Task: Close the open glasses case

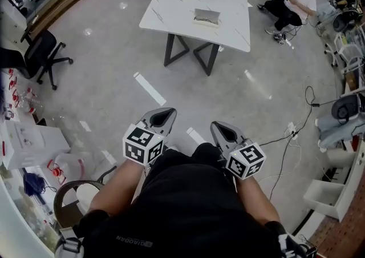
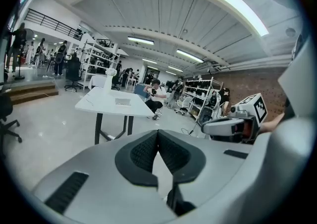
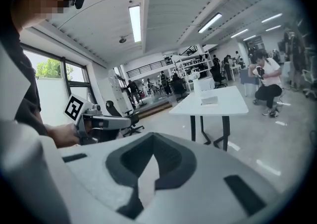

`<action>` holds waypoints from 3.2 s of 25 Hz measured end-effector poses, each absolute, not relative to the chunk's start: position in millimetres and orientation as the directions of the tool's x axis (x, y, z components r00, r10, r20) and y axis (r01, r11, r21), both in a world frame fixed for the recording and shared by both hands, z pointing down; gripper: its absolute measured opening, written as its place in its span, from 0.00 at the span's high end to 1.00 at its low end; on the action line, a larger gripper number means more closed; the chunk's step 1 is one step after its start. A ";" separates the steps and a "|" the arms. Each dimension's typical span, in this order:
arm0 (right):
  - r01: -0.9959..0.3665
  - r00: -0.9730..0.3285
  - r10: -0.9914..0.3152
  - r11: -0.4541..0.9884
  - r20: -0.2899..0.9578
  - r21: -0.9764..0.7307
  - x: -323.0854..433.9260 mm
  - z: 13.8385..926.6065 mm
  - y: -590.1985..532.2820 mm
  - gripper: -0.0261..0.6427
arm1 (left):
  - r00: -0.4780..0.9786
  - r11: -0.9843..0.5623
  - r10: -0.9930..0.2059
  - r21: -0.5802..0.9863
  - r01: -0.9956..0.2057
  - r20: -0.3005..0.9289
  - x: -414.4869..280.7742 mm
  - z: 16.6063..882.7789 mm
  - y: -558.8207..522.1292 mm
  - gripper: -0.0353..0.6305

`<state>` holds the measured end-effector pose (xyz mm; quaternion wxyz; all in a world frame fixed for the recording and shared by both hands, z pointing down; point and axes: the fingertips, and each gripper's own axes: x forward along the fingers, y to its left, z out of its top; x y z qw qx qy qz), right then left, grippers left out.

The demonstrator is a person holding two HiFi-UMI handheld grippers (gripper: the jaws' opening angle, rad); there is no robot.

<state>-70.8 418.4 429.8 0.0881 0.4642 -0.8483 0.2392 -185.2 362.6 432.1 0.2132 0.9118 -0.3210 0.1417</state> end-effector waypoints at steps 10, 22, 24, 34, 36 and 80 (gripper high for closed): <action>-0.835 -0.544 -0.758 0.448 0.361 -0.318 -70.0 423.4 401.3 0.96 | 0.748 -0.697 -0.535 0.296 -0.653 0.392 -194.1 434.2 358.3 0.94; -0.852 -0.509 -0.788 0.404 0.347 -0.332 -23.7 429.9 340.8 0.96 | 0.742 -0.702 -0.525 0.281 -0.655 0.418 -156.1 436.5 303.9 0.94; -0.849 -0.512 -0.787 0.405 0.343 -0.339 -17.3 428.9 324.9 0.96 | 0.739 -0.703 -0.525 0.275 -0.656 0.421 -148.8 433.1 288.1 0.94; -0.840 -0.528 -0.779 0.420 0.339 -0.345 24.0 433.2 238.4 0.96 | 0.726 -0.705 -0.541 0.242 -0.667 0.426 -104.8 427.0 196.9 0.94; -0.835 -0.536 -0.776 0.429 0.333 -0.345 31.5 431.2 218.8 0.96 | 0.724 -0.706 -0.545 0.234 -0.669 0.424 -95.4 422.6 180.9 0.94; -0.793 -0.593 -0.739 0.466 0.321 -0.392 95.5 453.2 89.9 0.96 | 0.690 -0.667 -0.544 0.252 -0.701 0.478 -19.8 432.1 54.9 0.94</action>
